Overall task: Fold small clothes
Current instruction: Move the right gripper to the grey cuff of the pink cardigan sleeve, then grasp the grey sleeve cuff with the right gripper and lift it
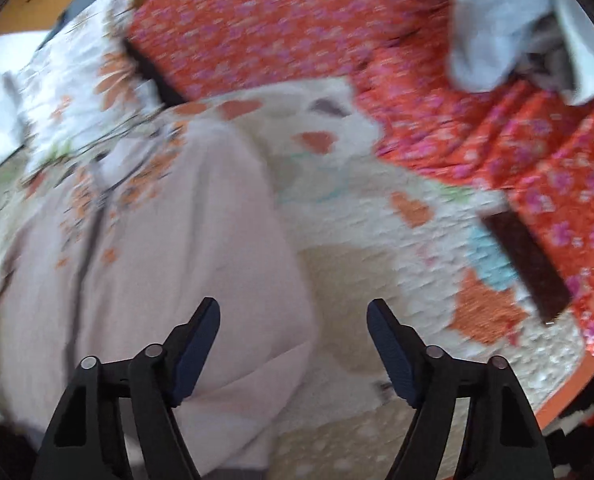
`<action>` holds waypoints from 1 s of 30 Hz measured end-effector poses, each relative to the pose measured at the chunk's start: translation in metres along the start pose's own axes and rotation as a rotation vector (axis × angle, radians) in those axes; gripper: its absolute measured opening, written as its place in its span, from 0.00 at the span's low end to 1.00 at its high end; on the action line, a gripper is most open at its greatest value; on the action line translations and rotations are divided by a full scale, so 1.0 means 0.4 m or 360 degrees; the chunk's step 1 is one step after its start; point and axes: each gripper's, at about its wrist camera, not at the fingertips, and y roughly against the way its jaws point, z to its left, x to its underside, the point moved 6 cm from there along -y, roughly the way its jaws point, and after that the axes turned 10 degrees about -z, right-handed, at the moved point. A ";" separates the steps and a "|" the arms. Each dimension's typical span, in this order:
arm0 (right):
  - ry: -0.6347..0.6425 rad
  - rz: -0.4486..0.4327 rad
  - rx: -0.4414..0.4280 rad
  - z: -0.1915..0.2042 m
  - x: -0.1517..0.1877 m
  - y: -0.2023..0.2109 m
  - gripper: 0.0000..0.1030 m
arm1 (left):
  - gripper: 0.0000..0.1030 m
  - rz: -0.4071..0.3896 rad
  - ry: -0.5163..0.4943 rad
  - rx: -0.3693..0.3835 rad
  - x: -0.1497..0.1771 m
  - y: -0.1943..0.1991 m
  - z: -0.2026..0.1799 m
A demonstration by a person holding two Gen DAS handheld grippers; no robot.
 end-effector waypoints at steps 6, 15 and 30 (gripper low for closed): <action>0.0312 0.0136 -0.0367 0.217 0.112 0.055 0.83 | 0.64 0.0038 -0.0036 0.0073 0.043 -0.060 -0.085; 0.0476 0.0115 -0.0167 0.196 0.145 0.035 0.05 | 0.64 0.0082 0.0115 0.0133 0.063 -0.085 -0.072; -0.0475 -0.0007 0.0564 -0.575 -0.046 0.113 0.05 | 0.64 0.0153 0.0139 0.0160 0.109 -0.089 -0.086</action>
